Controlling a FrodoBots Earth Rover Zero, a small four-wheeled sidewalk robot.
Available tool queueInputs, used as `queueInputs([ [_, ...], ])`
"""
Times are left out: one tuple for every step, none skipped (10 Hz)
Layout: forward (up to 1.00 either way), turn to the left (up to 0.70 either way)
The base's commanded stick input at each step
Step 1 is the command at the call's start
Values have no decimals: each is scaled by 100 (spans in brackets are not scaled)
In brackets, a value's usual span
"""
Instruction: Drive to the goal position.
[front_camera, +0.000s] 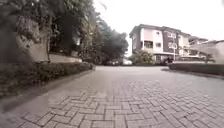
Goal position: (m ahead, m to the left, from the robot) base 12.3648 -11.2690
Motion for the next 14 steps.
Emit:
queueInputs([
  [70,0],
  [70,0],
  [70,0],
  [70,0],
  [70,0],
  [70,0],
  [70,0],
  [70,0],
  [70,0],
  [70,0],
  [70,0],
  [70,0],
  [70,0],
  [70,0],
])
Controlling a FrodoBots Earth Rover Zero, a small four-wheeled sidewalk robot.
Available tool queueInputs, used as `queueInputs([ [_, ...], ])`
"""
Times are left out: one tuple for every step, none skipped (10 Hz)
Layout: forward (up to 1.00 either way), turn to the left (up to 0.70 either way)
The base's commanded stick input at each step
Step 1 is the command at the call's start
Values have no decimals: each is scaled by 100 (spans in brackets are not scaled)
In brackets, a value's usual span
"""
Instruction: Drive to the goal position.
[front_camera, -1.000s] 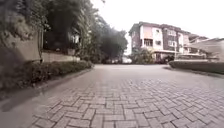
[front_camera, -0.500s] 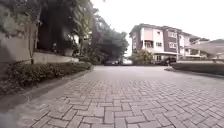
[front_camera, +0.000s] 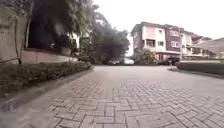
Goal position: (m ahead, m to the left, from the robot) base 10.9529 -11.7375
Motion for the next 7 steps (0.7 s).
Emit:
queueInputs([
  [70,0],
  [70,0],
  [70,0],
  [70,0],
  [70,0],
  [70,0],
  [70,0],
])
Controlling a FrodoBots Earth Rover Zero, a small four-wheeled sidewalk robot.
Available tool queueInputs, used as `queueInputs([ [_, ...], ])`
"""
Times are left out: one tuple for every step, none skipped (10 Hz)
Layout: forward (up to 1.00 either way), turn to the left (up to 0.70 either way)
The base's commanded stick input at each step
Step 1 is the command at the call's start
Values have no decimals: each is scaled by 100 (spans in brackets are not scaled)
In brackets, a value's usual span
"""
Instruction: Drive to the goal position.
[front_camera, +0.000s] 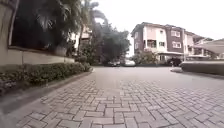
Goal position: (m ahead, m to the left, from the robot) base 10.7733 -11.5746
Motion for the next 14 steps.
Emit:
queueInputs([
  [70,0],
  [70,0],
  [70,0],
  [70,0],
  [70,0],
  [70,0],
  [70,0],
  [70,0],
  [70,0],
  [70,0],
  [70,0],
  [70,0],
  [70,0],
  [70,0],
])
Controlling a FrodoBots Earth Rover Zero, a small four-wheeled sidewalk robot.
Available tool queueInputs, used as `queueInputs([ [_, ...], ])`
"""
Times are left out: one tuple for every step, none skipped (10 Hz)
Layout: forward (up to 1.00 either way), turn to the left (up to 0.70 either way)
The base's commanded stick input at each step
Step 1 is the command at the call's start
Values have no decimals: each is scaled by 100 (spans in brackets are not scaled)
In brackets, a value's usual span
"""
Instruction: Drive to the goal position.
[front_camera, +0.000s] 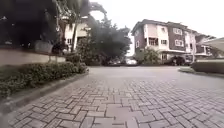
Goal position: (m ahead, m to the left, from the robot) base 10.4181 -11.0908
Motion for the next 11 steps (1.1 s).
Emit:
queueInputs([
  [70,0],
  [70,-13],
  [70,-35],
  [70,-35],
  [70,-23],
  [70,-9],
  [70,-2],
  [70,0],
  [70,0],
  [70,0],
  [70,0],
])
